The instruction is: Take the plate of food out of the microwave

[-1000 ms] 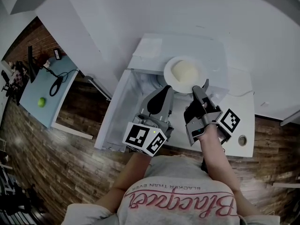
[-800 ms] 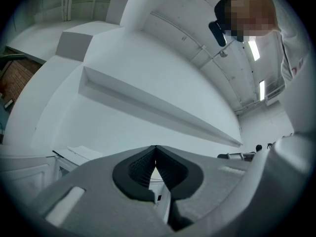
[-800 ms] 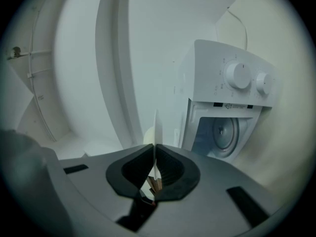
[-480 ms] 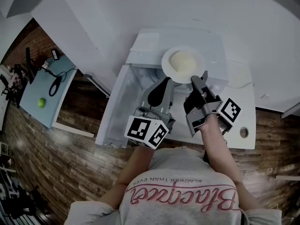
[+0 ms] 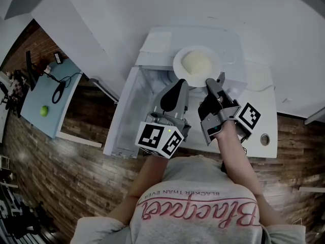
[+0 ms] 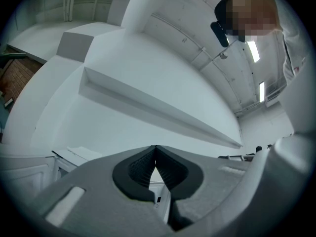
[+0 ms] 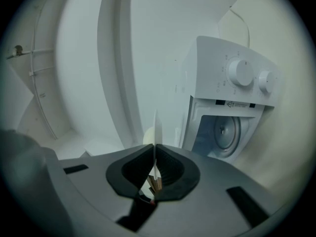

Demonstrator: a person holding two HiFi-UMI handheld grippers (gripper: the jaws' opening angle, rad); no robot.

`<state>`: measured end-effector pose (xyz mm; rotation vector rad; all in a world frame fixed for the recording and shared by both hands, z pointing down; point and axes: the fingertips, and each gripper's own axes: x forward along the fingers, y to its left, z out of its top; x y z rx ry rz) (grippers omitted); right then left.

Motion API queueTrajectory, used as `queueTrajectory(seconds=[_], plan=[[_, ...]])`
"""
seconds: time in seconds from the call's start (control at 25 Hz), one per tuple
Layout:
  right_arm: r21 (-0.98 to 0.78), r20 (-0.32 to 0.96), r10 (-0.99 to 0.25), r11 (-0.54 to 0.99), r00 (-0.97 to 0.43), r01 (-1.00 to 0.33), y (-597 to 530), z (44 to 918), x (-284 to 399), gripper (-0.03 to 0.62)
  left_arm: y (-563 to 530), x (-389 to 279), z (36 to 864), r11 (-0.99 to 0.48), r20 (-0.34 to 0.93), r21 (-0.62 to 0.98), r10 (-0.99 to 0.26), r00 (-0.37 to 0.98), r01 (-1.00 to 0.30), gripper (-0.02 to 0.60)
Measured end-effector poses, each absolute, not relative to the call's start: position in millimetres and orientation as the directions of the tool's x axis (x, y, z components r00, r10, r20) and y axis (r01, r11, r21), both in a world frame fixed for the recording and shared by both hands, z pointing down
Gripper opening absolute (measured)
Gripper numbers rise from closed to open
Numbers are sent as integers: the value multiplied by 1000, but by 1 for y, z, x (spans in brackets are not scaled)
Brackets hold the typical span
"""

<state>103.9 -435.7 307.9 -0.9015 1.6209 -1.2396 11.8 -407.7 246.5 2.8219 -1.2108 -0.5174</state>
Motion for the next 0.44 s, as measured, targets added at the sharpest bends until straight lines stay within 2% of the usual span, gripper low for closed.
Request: queueTrajectory(seconds=[0.44], plan=[[-966, -210, -911, 250, -355, -71, -435, 308, 102, 21, -406, 18, 245, -701, -288, 121, -702, 652, -702, 6]])
